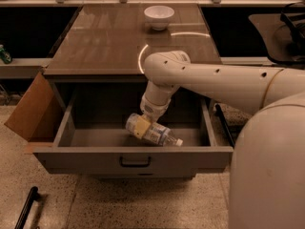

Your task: Place blue plastic bottle into top drawer

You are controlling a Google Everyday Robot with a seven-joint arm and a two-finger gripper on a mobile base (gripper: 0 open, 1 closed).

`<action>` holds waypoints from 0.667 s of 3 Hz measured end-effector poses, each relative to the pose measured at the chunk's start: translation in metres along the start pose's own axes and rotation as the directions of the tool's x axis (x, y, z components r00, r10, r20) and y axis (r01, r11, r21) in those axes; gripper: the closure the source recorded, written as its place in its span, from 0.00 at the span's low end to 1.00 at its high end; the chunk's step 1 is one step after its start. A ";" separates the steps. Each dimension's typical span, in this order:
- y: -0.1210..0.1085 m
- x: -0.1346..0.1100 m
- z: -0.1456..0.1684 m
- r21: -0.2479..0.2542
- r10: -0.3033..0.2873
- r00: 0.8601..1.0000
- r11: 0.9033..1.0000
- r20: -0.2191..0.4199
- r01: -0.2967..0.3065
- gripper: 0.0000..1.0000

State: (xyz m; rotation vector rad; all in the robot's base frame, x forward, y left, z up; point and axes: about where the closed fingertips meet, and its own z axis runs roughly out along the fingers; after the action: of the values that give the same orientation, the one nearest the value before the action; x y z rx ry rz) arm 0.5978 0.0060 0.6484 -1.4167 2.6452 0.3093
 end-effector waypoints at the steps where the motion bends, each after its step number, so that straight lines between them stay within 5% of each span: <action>1: -0.008 0.002 -0.004 0.021 0.014 1.000 1.000 0.004 -0.014 0.36; 2: -0.014 0.004 -0.007 0.034 0.020 1.000 0.999 0.005 -0.020 0.13</action>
Offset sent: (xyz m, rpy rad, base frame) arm 0.0153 -0.0205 0.0113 -0.0186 -0.0427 -0.0414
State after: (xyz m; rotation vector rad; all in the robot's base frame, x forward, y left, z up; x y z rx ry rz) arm 0.6071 -0.0067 0.6530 -1.3783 2.6495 0.2687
